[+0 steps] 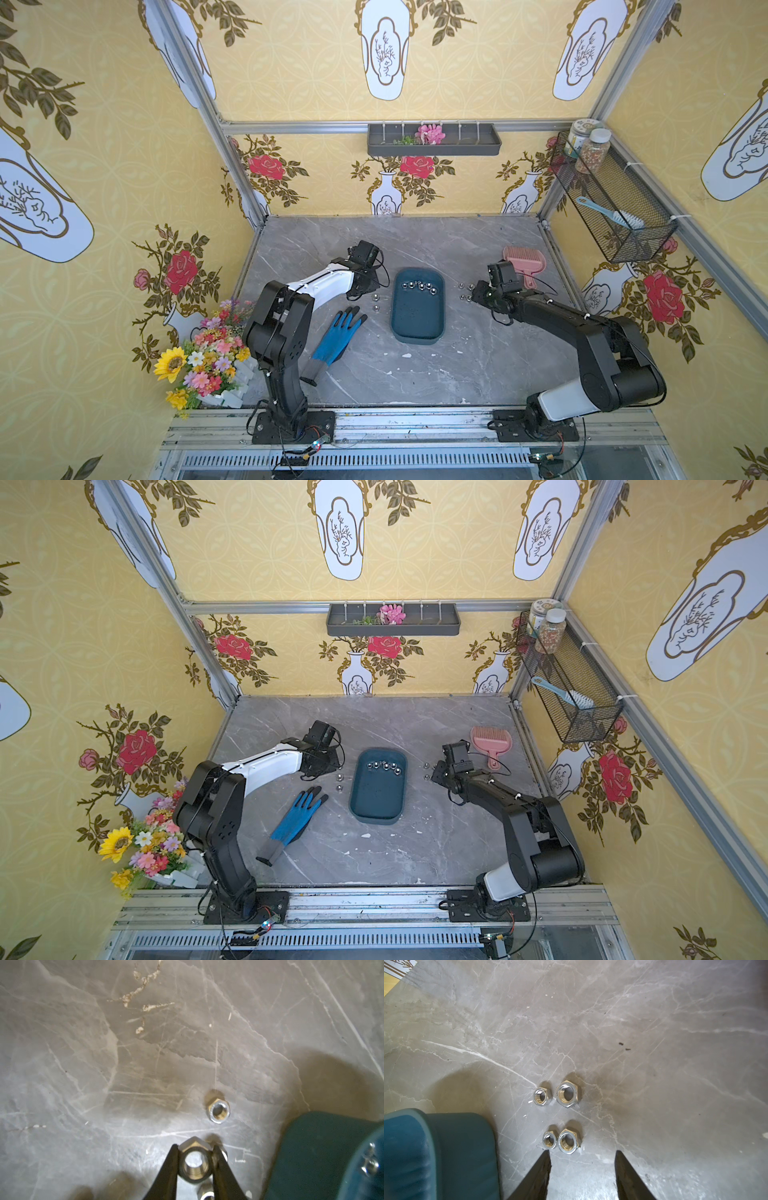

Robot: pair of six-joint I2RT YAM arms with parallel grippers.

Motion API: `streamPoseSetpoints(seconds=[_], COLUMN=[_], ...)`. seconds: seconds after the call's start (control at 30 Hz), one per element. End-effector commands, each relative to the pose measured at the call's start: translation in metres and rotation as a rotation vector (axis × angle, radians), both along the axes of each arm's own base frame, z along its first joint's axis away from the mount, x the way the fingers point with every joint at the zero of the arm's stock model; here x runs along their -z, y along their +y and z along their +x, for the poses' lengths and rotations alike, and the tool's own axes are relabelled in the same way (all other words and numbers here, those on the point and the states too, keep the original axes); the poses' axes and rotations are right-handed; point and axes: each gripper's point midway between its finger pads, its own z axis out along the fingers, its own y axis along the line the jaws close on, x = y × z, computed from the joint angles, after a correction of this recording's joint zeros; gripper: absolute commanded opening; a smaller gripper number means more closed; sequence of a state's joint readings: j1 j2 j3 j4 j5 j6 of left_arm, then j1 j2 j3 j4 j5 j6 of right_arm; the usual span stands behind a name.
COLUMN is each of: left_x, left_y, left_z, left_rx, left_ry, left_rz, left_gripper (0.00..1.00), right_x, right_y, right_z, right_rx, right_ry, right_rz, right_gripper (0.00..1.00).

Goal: Take out the wing nut from the storage box
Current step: Place the nut at the center of the board, then pick up the nut from the storage box.

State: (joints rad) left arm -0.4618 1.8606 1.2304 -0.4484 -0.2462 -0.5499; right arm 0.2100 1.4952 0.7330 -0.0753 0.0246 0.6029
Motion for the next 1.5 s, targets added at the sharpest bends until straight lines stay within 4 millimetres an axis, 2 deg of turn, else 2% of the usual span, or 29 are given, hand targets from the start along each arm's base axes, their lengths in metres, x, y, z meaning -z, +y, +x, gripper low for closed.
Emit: streamPoseSetpoints(seconds=[0.0,0.27,0.3,0.33,0.67,0.83,1.0,1.13,1.27,1.37,1.47], left_x=[0.01,0.025,0.027,0.028,0.031,0.011,-0.026,-0.057,-0.078,-0.097,-0.115], left_y=[0.001,0.0,0.013,0.014,0.011,0.005,-0.009,-0.019,-0.024,-0.023,-0.02], left_z=[0.006,0.011,0.016,0.016,0.013,0.014,0.011,-0.001,-0.016,-0.027,-0.032], left_rx=[-0.015,-0.029,-0.06,-0.061,-0.063,-0.06,-0.03,0.01,0.045,0.079,0.105], left_ry=[0.008,0.034,0.039,0.041,0.057,0.026,-0.029,-0.075,-0.098,-0.12,-0.151], left_rz=[0.023,0.046,0.049,0.052,0.035,-0.014,-0.112,-0.203,-0.276,-0.294,-0.292], left_gripper=[0.27,0.28,0.28,0.28,0.39,0.45,0.52,0.59,0.64,0.66,0.67], right_x=[-0.006,-0.006,-0.007,-0.007,-0.006,-0.008,-0.015,-0.028,-0.052,-0.065,-0.069], right_y=[0.002,0.002,0.002,0.002,0.002,0.001,0.005,0.023,0.057,0.094,0.133], right_z=[0.005,0.006,0.006,0.006,0.005,0.006,0.009,0.011,0.012,0.01,0.007], right_rx=[0.004,0.006,0.005,0.005,0.007,0.007,-0.029,-0.124,-0.245,-0.347,-0.449], right_ry=[-0.034,-0.036,-0.037,-0.036,-0.037,-0.044,-0.071,-0.12,-0.184,-0.199,-0.173], right_rz=[0.017,0.02,0.022,0.022,0.023,0.019,0.023,0.074,0.148,0.143,0.116], right_gripper=[0.51,0.51,0.51,0.51,0.51,0.53,0.54,0.54,0.54,0.54,0.54])
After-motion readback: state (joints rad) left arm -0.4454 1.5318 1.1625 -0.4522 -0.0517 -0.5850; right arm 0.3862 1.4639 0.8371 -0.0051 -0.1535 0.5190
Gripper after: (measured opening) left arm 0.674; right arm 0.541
